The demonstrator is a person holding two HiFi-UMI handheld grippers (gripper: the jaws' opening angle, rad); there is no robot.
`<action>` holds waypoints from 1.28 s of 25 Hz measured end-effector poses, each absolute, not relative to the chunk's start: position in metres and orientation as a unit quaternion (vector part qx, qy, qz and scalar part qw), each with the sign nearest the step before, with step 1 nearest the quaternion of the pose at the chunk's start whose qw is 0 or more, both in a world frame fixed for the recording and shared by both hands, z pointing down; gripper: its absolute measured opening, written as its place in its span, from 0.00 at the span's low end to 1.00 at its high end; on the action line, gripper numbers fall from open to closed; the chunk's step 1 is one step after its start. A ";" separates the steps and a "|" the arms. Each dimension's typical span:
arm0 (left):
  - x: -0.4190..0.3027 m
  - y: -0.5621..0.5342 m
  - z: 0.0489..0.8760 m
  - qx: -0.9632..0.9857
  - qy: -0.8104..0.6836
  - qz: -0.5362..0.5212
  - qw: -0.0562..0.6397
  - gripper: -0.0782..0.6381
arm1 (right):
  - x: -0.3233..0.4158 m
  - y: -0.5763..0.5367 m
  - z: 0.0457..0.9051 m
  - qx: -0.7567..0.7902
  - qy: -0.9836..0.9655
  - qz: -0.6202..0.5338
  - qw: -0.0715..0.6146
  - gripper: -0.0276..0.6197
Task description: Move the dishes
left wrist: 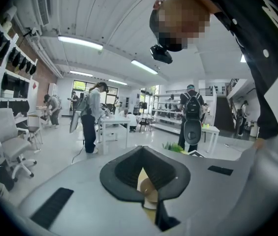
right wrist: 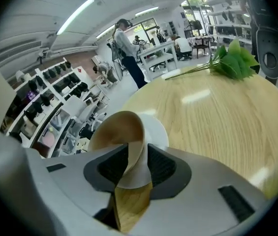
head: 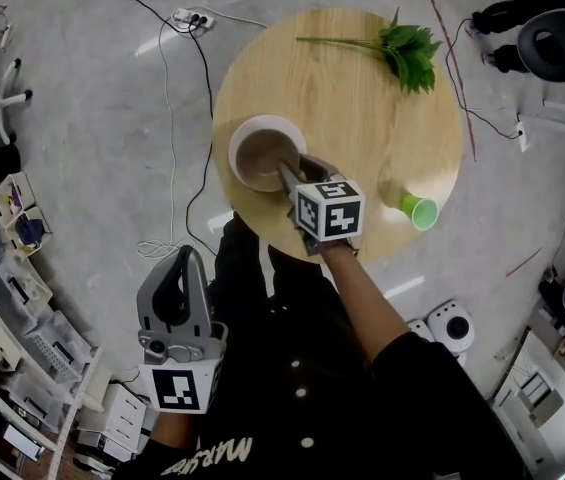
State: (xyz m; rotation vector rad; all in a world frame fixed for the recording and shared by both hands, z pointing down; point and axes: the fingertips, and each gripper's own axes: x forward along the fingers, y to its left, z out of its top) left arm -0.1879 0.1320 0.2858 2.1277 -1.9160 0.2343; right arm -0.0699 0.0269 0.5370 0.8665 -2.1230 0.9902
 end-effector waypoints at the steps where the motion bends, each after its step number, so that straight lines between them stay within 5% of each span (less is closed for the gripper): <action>1: -0.188 0.131 0.287 0.734 -0.660 0.082 0.135 0.12 | -0.071 0.026 0.538 0.331 -0.804 0.378 0.319 0.21; 8: -0.184 0.126 0.290 0.744 -0.648 0.090 0.137 0.12 | -0.065 0.020 0.544 0.357 -0.783 0.388 0.331 0.06; 16: -0.163 0.112 0.279 0.767 -0.624 0.091 0.120 0.12 | -0.052 0.017 0.511 0.344 -0.810 0.340 0.332 0.05; 32: -0.077 0.093 0.259 0.837 -0.531 0.099 0.092 0.12 | 0.163 0.081 0.510 0.507 -0.687 0.407 0.324 0.05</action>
